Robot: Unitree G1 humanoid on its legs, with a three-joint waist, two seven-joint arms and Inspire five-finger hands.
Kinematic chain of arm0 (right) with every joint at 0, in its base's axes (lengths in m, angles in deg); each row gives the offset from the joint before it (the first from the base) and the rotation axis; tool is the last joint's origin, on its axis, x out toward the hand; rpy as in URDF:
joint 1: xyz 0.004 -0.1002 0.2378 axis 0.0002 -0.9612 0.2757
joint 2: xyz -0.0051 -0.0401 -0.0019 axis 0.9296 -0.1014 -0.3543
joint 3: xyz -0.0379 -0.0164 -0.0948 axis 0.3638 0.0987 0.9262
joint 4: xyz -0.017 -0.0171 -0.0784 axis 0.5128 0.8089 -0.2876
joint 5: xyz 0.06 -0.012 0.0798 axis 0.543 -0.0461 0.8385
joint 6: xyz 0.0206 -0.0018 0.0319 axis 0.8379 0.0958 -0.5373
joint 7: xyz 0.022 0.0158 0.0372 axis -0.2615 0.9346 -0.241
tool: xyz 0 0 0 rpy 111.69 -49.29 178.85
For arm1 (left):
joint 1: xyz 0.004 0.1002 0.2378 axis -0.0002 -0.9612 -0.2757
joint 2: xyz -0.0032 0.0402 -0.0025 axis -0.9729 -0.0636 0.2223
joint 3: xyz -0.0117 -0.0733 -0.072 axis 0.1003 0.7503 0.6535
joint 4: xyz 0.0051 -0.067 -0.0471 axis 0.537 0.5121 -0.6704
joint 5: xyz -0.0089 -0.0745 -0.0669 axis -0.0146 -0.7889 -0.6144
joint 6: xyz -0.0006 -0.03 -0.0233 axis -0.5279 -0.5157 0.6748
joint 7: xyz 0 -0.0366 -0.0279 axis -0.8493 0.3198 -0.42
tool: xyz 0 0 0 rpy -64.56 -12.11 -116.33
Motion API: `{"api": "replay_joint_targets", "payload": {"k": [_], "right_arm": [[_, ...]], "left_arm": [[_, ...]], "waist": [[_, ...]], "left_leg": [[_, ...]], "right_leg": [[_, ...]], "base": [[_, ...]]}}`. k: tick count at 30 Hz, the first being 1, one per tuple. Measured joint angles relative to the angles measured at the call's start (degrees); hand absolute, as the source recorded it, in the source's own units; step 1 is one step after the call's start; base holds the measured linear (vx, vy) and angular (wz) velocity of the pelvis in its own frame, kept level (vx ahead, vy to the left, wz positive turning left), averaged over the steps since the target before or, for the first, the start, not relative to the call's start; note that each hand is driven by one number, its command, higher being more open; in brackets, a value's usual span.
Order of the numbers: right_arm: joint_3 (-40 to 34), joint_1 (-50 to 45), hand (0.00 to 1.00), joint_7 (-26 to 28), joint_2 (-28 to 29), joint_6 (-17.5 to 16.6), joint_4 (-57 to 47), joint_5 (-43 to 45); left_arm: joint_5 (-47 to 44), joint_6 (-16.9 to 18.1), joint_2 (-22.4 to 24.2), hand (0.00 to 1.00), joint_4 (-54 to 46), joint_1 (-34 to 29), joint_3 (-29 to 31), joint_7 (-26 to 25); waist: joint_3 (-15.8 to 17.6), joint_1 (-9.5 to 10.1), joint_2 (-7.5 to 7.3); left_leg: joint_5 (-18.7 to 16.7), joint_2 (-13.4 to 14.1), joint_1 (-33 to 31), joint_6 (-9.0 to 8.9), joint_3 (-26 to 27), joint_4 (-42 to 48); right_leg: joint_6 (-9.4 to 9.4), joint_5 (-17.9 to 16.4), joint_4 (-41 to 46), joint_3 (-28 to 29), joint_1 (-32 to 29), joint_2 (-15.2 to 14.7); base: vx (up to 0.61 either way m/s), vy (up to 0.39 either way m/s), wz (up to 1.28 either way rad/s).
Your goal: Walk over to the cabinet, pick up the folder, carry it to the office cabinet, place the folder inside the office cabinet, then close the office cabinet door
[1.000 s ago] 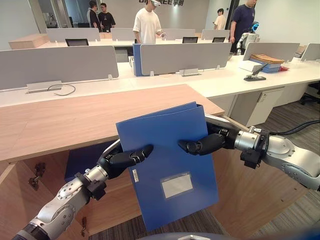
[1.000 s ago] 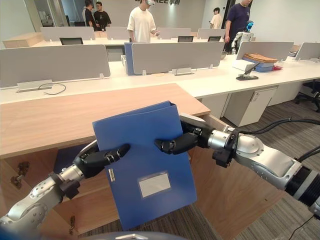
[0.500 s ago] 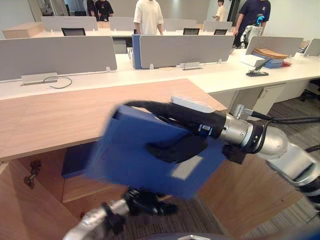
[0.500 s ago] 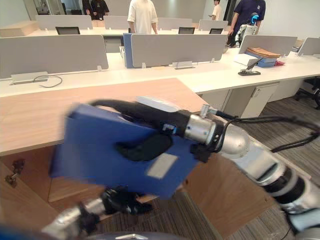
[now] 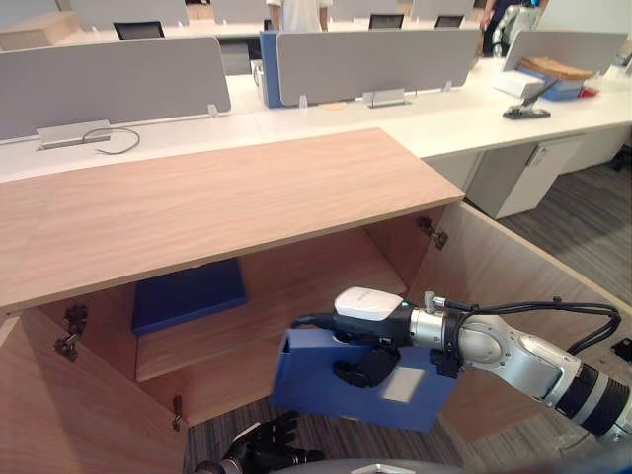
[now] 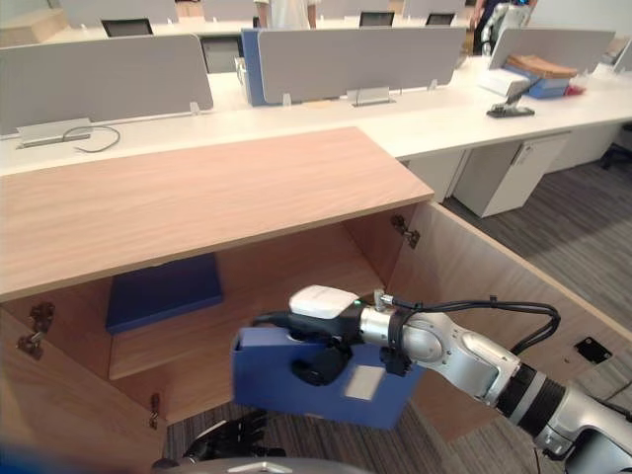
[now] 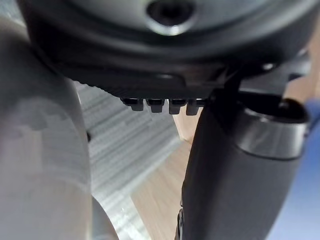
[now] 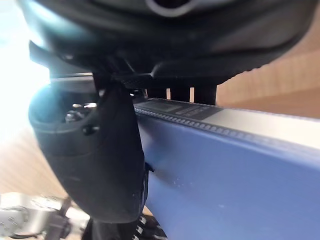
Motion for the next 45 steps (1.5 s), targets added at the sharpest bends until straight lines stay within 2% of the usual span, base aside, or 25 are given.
{"api": "replay_joint_targets", "payload": {"k": [1, 2, 6, 10, 12, 13, 14, 15, 17, 18, 19, 20, 22, 23, 24, 26, 30, 34, 40, 43, 45], "right_arm": [[0.4, 0.0, 0.0, 0.1, 0.0, 0.0, 0.6, -0.7], [1.3, 0.0, 0.0, 0.6, 0.1, 0.0, 1.7, -1.6], [3.0, 0.7, 0.0, 1.2, 1.7, -0.2, 6.8, -3.7], [2.4, 0.6, 0.0, 1.9, 8.0, 0.6, 19.5, -5.8], [-2.7, -0.9, 0.0, 2.0, 12.5, 2.2, 26.7, -5.6], [-8.5, -1.7, 0.0, 1.7, 16.6, 4.2, 32.2, -4.1], [-15.5, -1.7, 0.0, 0.5, 21.1, 6.5, 38.4, -0.6], [-19.3, -1.7, 0.0, -0.6, 23.3, 7.5, 41.0, 1.2], [-34.5, -1.1, 0.0, -8.7, 31.5, 11.2, 48.3, 13.6], [-37.2, -0.6, 0.0, -11.0, 33.1, 11.5, 49.7, 18.2], [-42.2, 0.6, 0.0, -15.4, 35.9, 11.7, 51.0, 30.4], [-44.2, 1.9, 0.0, -18.7, 37.5, 11.4, 51.2, 41.6], [-45.1, 3.3, 0.0, -20.8, 38.2, 11.0, 51.3, 50.7], [-47.3, 5.0, 0.0, -22.2, 39.4, 10.2, 51.3, 60.1], [-48.4, 5.6, 0.0, -22.6, 40.0, 9.7, 51.0, 62.4], [-51.4, 6.8, 0.0, -23.8, 41.2, 8.2, 46.1, 69.0], [-51.3, 10.7, 0.0, -24.2, 41.3, 6.6, 39.7, 73.0], [-51.2, 16.8, 0.0, -25.1, 41.5, 6.5, 39.3, 73.0], [-54.3, 27.9, 0.0, -29.1, 40.6, 6.2, 39.7, 73.1], [-57.4, 37.3, 0.0, -32.3, 36.8, 6.1, 45.7, 73.6], [-58.3, 40.0, 0.0, -33.2, 35.2, 5.9, 47.6, 74.3]], "left_arm": [[1.5, 0.0, 0.6, 1.0, 1.6, 0.1, 1.8, -1.0], [4.6, -0.3, 1.6, 1.0, 5.7, 0.1, 6.3, -3.0], [9.2, -1.3, 3.5, 1.0, 8.7, -0.2, 14.4, -7.6], [10.3, -0.8, 4.6, 1.0, 8.2, 0.0, 17.4, -9.6], [10.2, -0.8, 5.4, 1.0, 7.7, 0.0, 18.4, -10.0], [10.1, -0.8, 6.1, 1.0, 7.2, 0.1, 18.6, -10.4], [10.1, -0.8, 6.6, 1.0, 7.0, 0.2, 18.7, -10.9], [10.1, -0.8, 7.0, 1.0, 6.8, 0.1, 18.8, -11.2], [9.5, -0.9, 7.8, 1.0, 5.8, 0.1, 18.8, -13.1], [9.3, -0.9, 7.8, 1.0, 5.4, 0.0, 18.8, -13.6], [8.9, -1.0, 8.1, 1.0, 4.6, -0.1, 18.9, -14.9], [8.8, -1.1, 8.3, 1.0, 3.8, -0.2, 18.9, -16.0], [8.8, -1.4, 8.4, 1.0, 2.8, -0.3, 18.9, -17.0], [8.5, -1.5, 8.6, 1.0, 1.8, -0.4, 19.4, -17.9], [8.3, -1.4, 8.8, 1.0, 1.3, -0.4, 19.6, -18.3], [7.3, -1.3, 10.2, 1.0, -1.9, -0.3, 21.2, -18.9], [5.1, -1.2, 11.7, 1.0, -5.9, -0.1, 21.1, -19.5], [3.1, -0.8, 12.0, 1.0, -8.0, 0.0, 21.1, -19.5], [-1.3, -0.7, 12.4, 1.0, -10.6, 1.4, 21.1, -19.5], [-3.3, -0.7, 13.0, 1.0, -10.9, 3.4, 20.9, -20.1], [-3.5, -0.6, 13.2, 1.0, -10.9, 4.1, 20.9, -21.0]], "waist": [[0.0, 0.0, 0.01], [0.1, 0.04, 0.07], [1.2, 0.53, 0.48], [2.5, 1.39, 1.11], [3.2, 1.45, 1.92], [3.7, 1.48, 2.8], [4.3, 1.49, 3.73], [4.5, 1.52, 4.09], [5.1, 2.13, 5.0], [5.1, 2.26, 5.04], [5.7, 2.64, 5.14], [6.3, 2.65, 5.23], [7.1, 2.71, 5.25], [8.6, 2.75, 5.09], [9.3, 2.88, 5.22], [12.2, 3.34, 6.22], [14.9, 4.26, 8.28], [15.7, 5.02, 8.37], [19.1, 5.41, 9.03], [20.9, 5.63, 10.12], [21.1, 5.7, 10.31]], "left_leg": [[0.0, 0.0, 0.0, 0.08, -0.1, -0.1], [-0.2, 0.3, 0.1, 0.42, -1.1, 0.0], [-0.3, 0.5, -0.3, 0.54, -2.5, 0.1], [-0.3, 0.3, -2.3, 0.53, -5.4, 1.3], [0.2, -0.1, -3.5, 0.59, -7.0, 1.5], [0.7, -0.5, -4.0, 0.72, -8.0, 1.0], [1.4, -0.8, -4.1, 0.86, -8.7, 0.1], [1.8, -0.9, -4.1, 0.9, -9.0, -0.4], [2.7, -1.0, -4.4, 0.86, -10.3, -1.6], [2.8, -1.0, -4.6, 0.91, -10.5, -1.6], [2.9, -1.0, -5.0, 1.07, -10.8, -1.6], [2.9, -1.0, -5.1, 1.12, -11.0, -1.5], [2.9, -1.0, -5.3, 1.13, -11.1, -1.3], [2.5, -1.0, -6.2, 1.46, -11.8, 0.3], [1.9, -0.8, -6.9, 1.32, -12.0, 1.7], [-2.3, 0.9, -12.8, 1.38, -13.5, 11.6], [-7.7, 2.3, -21.7, 1.5, -14.9, 24.9], [-9.9, 2.8, -27.8, 1.59, -15.1, 31.5], [-13.3, 2.4, -36.1, 1.99, -15.4, 41.8], [-14.8, 1.1, -41.6, 2.34, -16.9, 47.7], [-15.5, 0.5, -44.1, 2.51, -17.9, 50.2]], "right_leg": [[-0.03, 0.0, 0.0, 0.2, 0.0, 0.1], [-0.06, 0.1, -0.1, 0.5, 0.0, 0.4], [-0.12, 0.1, -0.1, -0.7, 0.2, 0.5], [-0.12, 0.1, -0.3, -3.2, 0.1, -0.1], [-0.15, 0.0, -0.8, -4.7, -0.1, -0.6], [-0.14, 0.0, -1.0, -5.6, -0.5, -0.9], [-0.13, 0.0, -1.0, -6.3, -0.5, -1.1], [-0.13, 0.0, -1.1, -6.7, -0.5, -1.2], [-0.12, 0.0, -1.1, -7.8, -0.6, -1.2], [-0.12, 0.0, -1.2, -8.0, -0.8, -1.2], [-0.12, 0.1, -1.1, -8.4, -0.9, -1.2], [-0.11, 0.1, -1.1, -8.6, -0.9, -1.2], [-0.09, 0.1, -0.9, -8.8, -0.9, -1.3], [-0.07, 0.1, -0.4, -9.2, -0.9, -1.5], [-0.08, 0.1, 0.1, -9.5, -1.2, -1.6], [-0.09, -0.4, 3.5, -10.8, -3.4, -1.5], [-0.21, -5.4, 13.8, -11.8, -10.5, -1.4], [-0.37, -8.9, 21.9, -11.6, -17.1, -1.7], [0.01, -14.4, 35.7, -10.6, -27.0, -3.2], [0.1, -17.7, 43.3, -11.3, -32.2, -5.0], [0.09, -19.2, 46.4, -11.9, -34.4, -5.8]], "base": [[0.05, -0.012, -0.15], [0.04, -0.025, -0.11], [0.0, -0.02, 0.11], [-0.06, -0.009, 0.36], [-0.06, -0.003, 0.41], [-0.05, 0.003, 0.4], [-0.04, 0.003, 0.36], [-0.03, 0.0, 0.31], [0.0, -0.012, 0.27], [0.02, -0.018, 0.2], [0.02, -0.013, 0.12], [0.02, -0.01, 0.1], [0.01, 0.001, 0.1], [-0.01, 0.005, 0.15], [-0.04, 0.012, 0.22], [-0.1, 0.016, 0.27], [-0.13, 0.022, 0.15], [-0.13, 0.01, -0.02], [-0.12, 0.001, 0.03], [-0.08, 0.014, 0.27], [-0.04, -0.012, 0.39]]}}
